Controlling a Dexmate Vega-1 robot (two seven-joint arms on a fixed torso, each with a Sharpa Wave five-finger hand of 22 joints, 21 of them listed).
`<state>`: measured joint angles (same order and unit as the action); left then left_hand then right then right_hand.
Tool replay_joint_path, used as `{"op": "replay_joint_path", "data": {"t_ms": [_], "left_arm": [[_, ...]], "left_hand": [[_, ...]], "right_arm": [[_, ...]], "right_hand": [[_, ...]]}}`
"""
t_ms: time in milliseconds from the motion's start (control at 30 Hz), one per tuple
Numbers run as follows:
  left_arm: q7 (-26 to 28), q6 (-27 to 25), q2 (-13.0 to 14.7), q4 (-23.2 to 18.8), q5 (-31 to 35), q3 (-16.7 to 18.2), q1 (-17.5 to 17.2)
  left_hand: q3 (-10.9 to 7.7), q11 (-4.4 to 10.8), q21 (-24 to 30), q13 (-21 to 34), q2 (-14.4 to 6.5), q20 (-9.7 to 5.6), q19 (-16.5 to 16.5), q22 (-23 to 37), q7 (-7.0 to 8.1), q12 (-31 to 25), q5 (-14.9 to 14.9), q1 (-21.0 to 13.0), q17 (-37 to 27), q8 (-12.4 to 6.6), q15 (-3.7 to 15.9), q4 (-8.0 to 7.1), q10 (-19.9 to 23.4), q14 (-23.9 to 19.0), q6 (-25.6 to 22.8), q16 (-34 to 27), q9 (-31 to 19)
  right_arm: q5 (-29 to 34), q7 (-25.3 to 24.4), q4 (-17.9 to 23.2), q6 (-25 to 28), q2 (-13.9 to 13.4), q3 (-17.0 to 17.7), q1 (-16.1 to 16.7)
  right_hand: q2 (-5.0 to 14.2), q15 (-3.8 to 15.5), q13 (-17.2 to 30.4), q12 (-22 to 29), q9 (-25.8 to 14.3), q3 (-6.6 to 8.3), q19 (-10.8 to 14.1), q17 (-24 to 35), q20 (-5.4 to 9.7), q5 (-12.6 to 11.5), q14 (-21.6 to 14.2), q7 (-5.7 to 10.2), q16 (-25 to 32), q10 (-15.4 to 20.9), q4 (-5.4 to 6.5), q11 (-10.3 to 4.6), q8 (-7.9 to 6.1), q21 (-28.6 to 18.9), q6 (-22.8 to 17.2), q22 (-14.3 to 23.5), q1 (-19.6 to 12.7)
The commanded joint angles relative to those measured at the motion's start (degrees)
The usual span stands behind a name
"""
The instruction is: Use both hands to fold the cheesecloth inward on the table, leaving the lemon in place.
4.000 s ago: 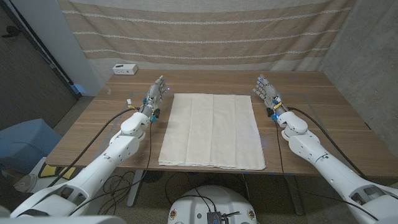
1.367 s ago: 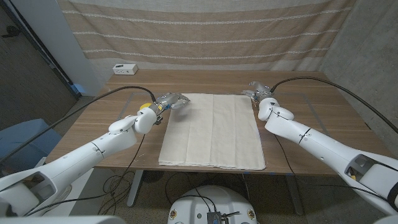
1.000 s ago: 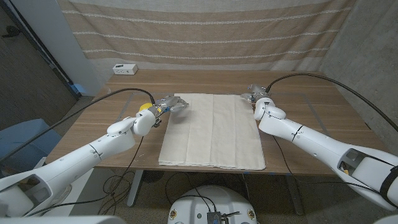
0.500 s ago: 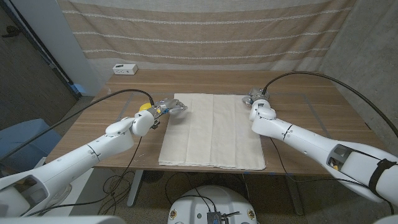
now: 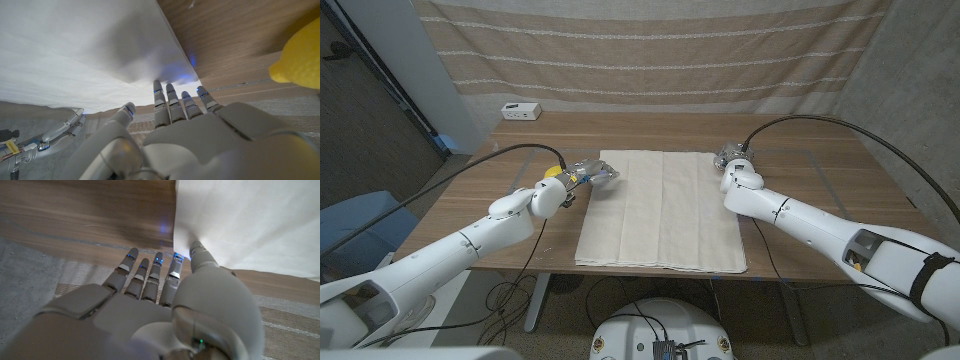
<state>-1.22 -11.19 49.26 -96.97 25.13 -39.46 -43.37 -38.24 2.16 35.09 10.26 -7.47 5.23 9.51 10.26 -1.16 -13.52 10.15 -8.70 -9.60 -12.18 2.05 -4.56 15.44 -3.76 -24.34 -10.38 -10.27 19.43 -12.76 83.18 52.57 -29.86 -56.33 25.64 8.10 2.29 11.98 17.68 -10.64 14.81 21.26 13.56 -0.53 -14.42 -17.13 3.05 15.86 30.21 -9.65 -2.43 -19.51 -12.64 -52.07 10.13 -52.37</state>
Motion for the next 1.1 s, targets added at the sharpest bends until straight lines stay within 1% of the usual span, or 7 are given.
{"op": "replay_joint_path", "data": {"t_ms": [33,200,367,600,767,967,1100], "left_arm": [[-0.07,0.33,-0.05,0.89,-0.60,-0.08,0.30],[-0.57,0.29,-0.21,1.48,-0.56,-0.47,0.71],[-1.21,0.65,-0.74,2.65,0.06,-1.42,1.66],[-2.19,1.70,-1.73,4.01,0.96,-2.82,3.11],[-2.38,1.97,-2.12,4.47,0.98,-3.14,3.40],[-2.36,1.75,-2.22,4.52,1.07,-3.20,3.47],[-2.33,1.77,-2.20,4.40,1.13,-3.20,3.51]], "left_hand": [[-0.03,-0.51,-0.18,0.29,-1.21,-0.18,-0.13,0.19,-0.55,0.25,-0.07,0.32,-0.19,0.13,1.23,-0.46,0.18,0.33,-0.32,0.05,-0.27],[-0.01,-0.39,-0.22,0.29,-1.14,-0.20,-0.17,0.19,-0.54,0.31,-0.07,0.45,-0.19,0.21,1.22,-0.57,0.19,0.37,-0.32,0.06,-0.28],[-0.05,0.13,-0.25,0.30,-1.06,-0.22,-0.48,0.19,-0.53,0.20,-0.03,0.70,-0.17,0.29,1.55,-0.83,0.91,0.00,-0.58,-0.08,-0.29],[-0.20,0.30,-0.36,0.31,-1.21,-0.24,-0.60,0.20,-0.45,0.35,0.03,0.93,-0.15,0.35,1.76,-1.14,1.04,-0.07,-0.93,-0.07,-0.30],[-0.29,0.25,-0.36,0.31,-1.27,-0.36,-0.78,0.20,-0.54,0.47,0.05,1.01,-0.14,0.43,1.88,-1.26,0.95,-0.07,-0.93,-0.05,-0.30],[-0.37,0.26,-0.39,0.31,-1.28,-0.39,-0.90,0.20,-0.51,0.53,0.07,1.07,-0.12,0.50,1.88,-1.35,1.00,-0.06,-0.96,-0.02,-0.31],[-0.41,0.14,-0.43,0.31,-1.26,-0.39,-0.92,0.21,-0.55,0.57,0.07,1.12,-0.11,0.54,1.88,-1.40,1.04,-0.08,-1.01,-0.01,-0.31]], "right_arm": [[0.58,-5.22,-0.84,-4.90,0.14,0.76,1.78],[-0.90,-9.25,0.07,-10.32,-0.44,4.19,4.55],[-4.98,-11.70,2.41,-17.41,-1.32,9.36,7.93],[-8.71,-10.82,6.25,-21.17,-2.21,13.41,10.11],[-13.26,-9.07,8.46,-25.63,-2.76,16.83,11.77],[-18.32,-7.46,10.07,-32.55,-3.10,20.24,13.59],[-20.73,-6.57,10.78,-36.85,-3.17,21.70,14.51]], "right_hand": [[0.39,5.37,0.15,1.02,-0.45,1.34,2.31,0.32,0.50,0.12,-3.31,-1.05,1.23,4.48,-0.33,-1.93,-2.33,-0.55,-7.35,0.04,-4.20],[0.33,6.28,0.13,1.51,-0.40,1.41,3.17,0.55,0.82,0.40,-5.20,-1.44,2.10,6.63,-0.04,-2.12,-2.89,-0.65,-9.37,0.06,-5.38],[1.04,6.26,0.11,1.93,-0.44,2.12,4.04,0.77,0.68,0.47,-6.81,-3.14,2.78,8.68,0.01,-0.68,-3.02,-0.78,-9.83,0.08,-6.94],[1.12,5.81,0.09,1.99,-0.53,2.96,4.35,0.52,0.25,0.60,-7.88,-4.29,2.63,9.55,0.07,-0.19,-3.16,-0.76,-9.87,0.08,-7.65],[1.28,5.17,0.11,2.12,-1.12,4.09,4.99,0.67,-0.57,1.29,-12.02,-5.22,3.66,11.00,0.57,1.53,-3.84,-0.78,-9.89,0.10,-7.92],[1.27,4.94,0.45,2.92,-1.64,5.36,6.17,0.91,-1.09,1.94,-15.21,-6.51,4.33,13.54,0.58,1.81,-4.71,-1.02,-10.07,0.11,-8.46],[1.22,4.75,0.60,3.04,-1.84,5.81,6.37,0.94,-1.21,2.14,-15.54,-6.96,4.23,13.89,0.54,1.96,-5.09,-1.03,-10.31,0.12,-8.65]]}}
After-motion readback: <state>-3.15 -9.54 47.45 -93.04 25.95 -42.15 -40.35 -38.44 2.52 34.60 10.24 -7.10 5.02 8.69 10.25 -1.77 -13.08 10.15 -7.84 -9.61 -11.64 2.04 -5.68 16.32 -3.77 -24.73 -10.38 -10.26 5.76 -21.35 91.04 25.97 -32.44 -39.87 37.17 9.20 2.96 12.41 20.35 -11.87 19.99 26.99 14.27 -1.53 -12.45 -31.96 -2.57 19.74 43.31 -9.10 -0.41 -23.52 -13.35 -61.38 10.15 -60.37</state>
